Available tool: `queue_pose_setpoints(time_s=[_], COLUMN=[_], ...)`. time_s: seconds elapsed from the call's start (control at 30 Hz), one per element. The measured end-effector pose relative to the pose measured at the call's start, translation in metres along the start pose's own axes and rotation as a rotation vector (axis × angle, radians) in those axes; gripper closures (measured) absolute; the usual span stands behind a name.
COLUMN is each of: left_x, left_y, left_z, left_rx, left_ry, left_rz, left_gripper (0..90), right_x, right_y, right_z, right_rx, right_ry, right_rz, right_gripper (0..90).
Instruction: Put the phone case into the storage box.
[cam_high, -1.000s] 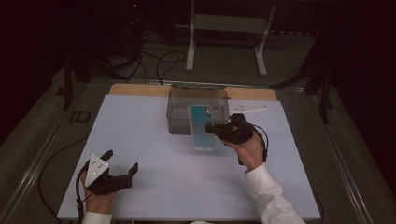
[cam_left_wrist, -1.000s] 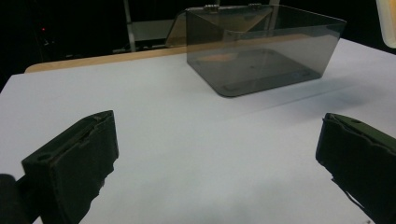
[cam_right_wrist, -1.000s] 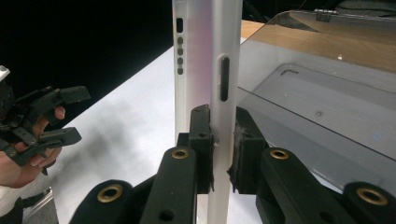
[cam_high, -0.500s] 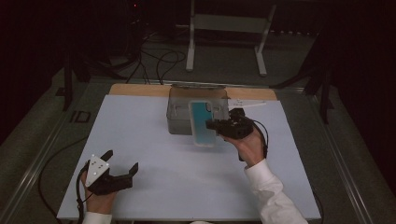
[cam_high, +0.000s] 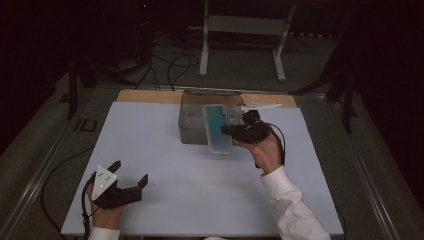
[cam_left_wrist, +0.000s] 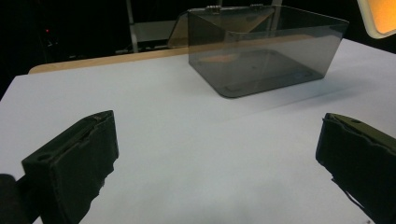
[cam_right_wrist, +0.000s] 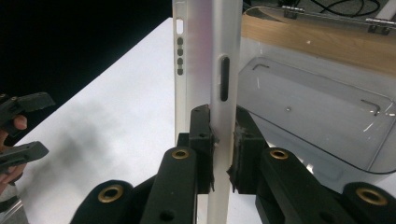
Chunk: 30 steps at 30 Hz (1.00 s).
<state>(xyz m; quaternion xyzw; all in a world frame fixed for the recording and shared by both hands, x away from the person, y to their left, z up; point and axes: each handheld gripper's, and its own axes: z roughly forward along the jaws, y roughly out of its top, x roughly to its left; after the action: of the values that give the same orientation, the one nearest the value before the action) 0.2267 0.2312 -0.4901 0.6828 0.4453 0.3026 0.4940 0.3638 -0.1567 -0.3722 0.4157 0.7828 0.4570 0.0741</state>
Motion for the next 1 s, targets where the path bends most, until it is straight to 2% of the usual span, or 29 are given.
queue_pose_setpoints(time_s=[0.17,0.73,1.0], left_x=[0.0,-0.001,0.0], left_y=[0.0,0.0,0.0], left_z=[-0.001,-0.001,-0.001], left_rx=[-0.005,-0.01,-0.013], left_ry=[0.001,0.005,0.007], left_rz=[0.001,0.001,0.0], left_gripper=[0.3,0.3,0.3], right_x=[-0.003,-0.011,-0.022], right_y=[0.004,0.021,0.032], right_z=[0.001,0.0,-0.002], right_rx=[0.012,0.037,0.032], right_ry=[-0.017,-0.08,-0.093], right_rz=[0.015,0.02,0.061], right_gripper=[81.7,81.7,81.6])
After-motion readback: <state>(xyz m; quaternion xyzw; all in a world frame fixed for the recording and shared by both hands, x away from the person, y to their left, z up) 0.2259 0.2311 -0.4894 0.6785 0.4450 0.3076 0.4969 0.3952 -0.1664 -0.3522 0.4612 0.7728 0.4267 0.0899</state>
